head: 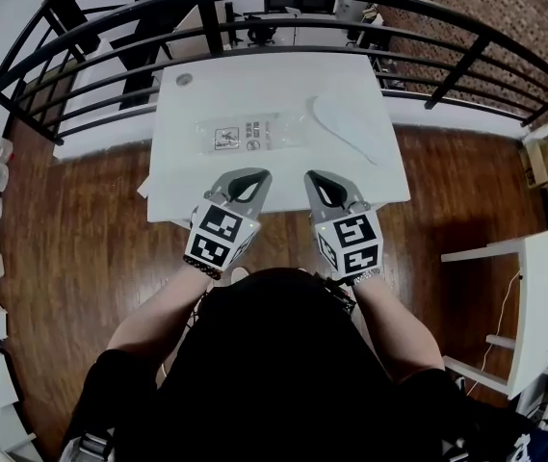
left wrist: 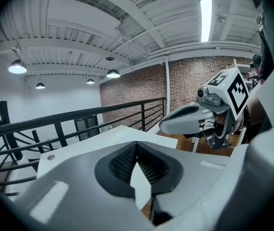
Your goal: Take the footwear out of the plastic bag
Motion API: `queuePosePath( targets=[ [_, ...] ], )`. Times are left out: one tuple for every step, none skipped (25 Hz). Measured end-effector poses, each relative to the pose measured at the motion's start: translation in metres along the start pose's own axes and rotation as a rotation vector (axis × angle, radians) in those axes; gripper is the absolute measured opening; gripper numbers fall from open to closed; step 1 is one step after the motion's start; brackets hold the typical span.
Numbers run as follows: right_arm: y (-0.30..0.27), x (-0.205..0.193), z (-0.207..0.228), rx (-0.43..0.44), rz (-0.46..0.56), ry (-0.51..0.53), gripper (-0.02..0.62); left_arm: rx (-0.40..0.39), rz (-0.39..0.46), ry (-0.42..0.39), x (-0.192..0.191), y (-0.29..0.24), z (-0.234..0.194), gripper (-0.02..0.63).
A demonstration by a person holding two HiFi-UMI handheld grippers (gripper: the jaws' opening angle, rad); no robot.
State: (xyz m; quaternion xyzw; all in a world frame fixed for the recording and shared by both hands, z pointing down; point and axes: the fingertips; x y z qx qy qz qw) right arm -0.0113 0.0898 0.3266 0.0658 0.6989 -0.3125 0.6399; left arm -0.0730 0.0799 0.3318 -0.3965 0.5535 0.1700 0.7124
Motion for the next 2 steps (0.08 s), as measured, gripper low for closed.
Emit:
queuePosePath(
  targets=[
    [-0.0001,0.0001,-0.0009,-0.001,-0.001,0.000,-0.008,-0.001,0.001,0.000,0.0000,0.0006,-0.0003,0.017],
    [-0.0003,0.0001,-0.0019,-0.001,-0.002,0.001,-0.008,-0.002,0.002,-0.001,-0.0001,0.0011,-0.0007,0.017]
  ],
)
Point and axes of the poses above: the fingertips, and each gripper's own axes: y backward along the fingers, z to its right, x out of its top, and after that the axes turned 7 degrees about x, right-handed
